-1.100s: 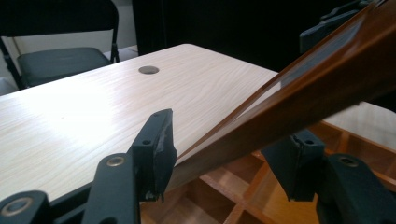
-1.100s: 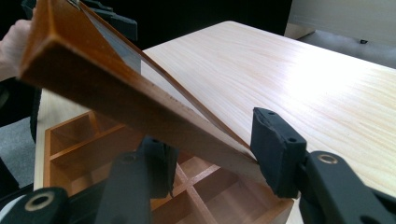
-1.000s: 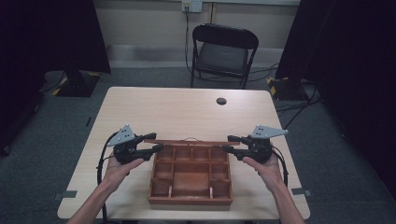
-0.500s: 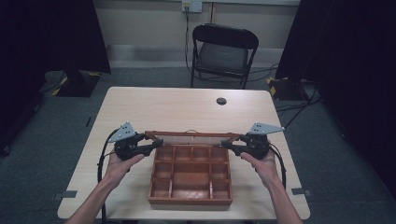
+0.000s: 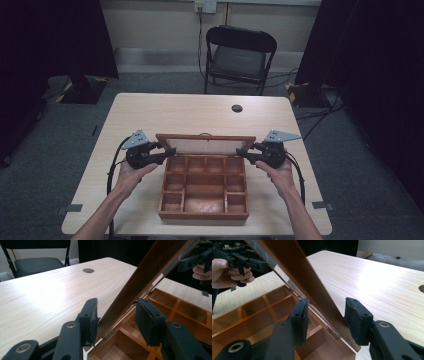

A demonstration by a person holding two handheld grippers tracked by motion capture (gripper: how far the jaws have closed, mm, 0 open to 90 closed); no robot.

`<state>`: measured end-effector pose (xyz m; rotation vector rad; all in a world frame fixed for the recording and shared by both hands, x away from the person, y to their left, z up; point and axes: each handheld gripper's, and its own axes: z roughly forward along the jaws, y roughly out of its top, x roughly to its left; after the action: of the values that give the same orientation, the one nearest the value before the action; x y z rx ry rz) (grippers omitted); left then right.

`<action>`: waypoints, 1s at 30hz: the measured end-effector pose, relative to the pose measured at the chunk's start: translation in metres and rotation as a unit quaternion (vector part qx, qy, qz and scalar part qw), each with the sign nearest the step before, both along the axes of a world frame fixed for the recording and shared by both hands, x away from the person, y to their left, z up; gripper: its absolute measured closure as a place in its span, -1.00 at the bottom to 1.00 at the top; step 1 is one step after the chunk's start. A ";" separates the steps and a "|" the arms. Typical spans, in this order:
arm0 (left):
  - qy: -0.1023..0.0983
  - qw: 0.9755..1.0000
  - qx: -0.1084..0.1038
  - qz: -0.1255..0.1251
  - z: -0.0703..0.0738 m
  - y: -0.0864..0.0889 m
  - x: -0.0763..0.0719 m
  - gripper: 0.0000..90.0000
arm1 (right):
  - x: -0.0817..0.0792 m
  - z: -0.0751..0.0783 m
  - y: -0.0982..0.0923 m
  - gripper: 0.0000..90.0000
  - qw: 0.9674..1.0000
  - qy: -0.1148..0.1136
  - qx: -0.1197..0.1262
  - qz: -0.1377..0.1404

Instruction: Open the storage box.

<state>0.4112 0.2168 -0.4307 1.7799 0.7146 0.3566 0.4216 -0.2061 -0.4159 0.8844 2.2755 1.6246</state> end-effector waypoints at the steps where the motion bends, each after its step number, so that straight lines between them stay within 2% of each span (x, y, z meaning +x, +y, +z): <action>1: 0.001 1.000 -0.001 0.001 -0.001 0.000 0.001 0.19 | 0.001 0.000 0.000 0.24 1.000 0.000 0.000 -0.002; 2: 0.000 1.000 0.005 0.002 -0.002 0.000 0.003 0.21 | 0.003 -0.002 0.000 0.25 1.000 -0.001 0.000 -0.003; 9: -0.001 1.000 0.009 0.005 -0.005 0.000 0.007 0.25 | 0.007 -0.005 0.000 0.27 1.000 0.003 0.002 -0.010; 10: 0.001 1.000 0.003 0.005 -0.006 0.000 0.009 0.26 | 0.008 -0.006 0.000 0.27 1.000 0.005 0.002 -0.012; 12: 0.000 1.000 0.005 0.004 -0.006 0.000 0.009 0.27 | 0.010 -0.008 0.000 0.27 1.000 0.006 0.002 -0.013; 13: 0.004 1.000 -0.004 0.007 -0.007 -0.001 0.009 0.27 | 0.010 -0.008 0.000 0.27 1.000 0.006 0.002 -0.013; 14: 0.002 1.000 0.003 0.005 -0.007 0.001 0.011 0.27 | 0.011 -0.008 0.001 0.27 1.000 0.007 0.003 -0.014; 17: 0.003 1.000 -0.003 0.009 -0.009 0.000 0.012 0.28 | 0.013 -0.010 0.001 0.27 1.000 0.007 0.003 -0.017; 18: 0.001 1.000 0.003 0.008 -0.009 0.000 0.013 0.29 | 0.013 -0.011 0.001 0.28 1.000 0.008 0.003 -0.018; 20: 0.005 1.000 -0.007 0.011 -0.010 -0.001 0.014 0.30 | 0.015 -0.012 0.002 0.28 1.000 0.009 0.004 -0.020; 23: 0.003 1.000 0.002 0.013 -0.010 0.001 0.016 0.31 | 0.016 -0.013 0.002 0.29 1.000 0.008 0.001 -0.021; 25: 0.008 1.000 -0.009 0.012 -0.011 0.000 0.017 0.31 | 0.017 -0.014 0.002 0.29 1.000 0.010 0.001 -0.023; 30: 0.012 1.000 0.010 0.005 -0.008 0.000 0.022 0.33 | 0.020 -0.016 0.003 0.30 1.000 0.010 0.001 -0.028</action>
<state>0.4332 0.2167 -0.4388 1.8018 0.7392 0.3514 0.4411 -0.2033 -0.4320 0.9600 2.2424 1.6007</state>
